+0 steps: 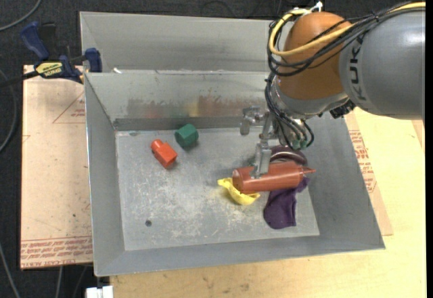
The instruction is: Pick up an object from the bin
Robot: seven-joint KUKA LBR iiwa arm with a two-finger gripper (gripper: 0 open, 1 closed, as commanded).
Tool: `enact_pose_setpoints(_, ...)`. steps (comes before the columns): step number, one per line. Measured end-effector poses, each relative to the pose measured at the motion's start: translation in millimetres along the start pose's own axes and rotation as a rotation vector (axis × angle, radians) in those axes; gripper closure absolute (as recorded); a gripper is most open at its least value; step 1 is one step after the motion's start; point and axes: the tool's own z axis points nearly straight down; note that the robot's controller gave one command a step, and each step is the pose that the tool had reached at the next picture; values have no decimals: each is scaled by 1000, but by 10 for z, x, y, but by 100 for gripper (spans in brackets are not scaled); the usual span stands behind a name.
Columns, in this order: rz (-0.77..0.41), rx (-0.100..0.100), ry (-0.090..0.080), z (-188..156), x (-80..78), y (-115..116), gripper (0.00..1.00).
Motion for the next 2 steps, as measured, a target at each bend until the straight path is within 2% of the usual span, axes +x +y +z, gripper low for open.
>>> enact_pose_setpoints(1,0,0,-8,-49,-16,0,0)
enact_pose_setpoints(2,-102,0,-9,313,149,-68,0)
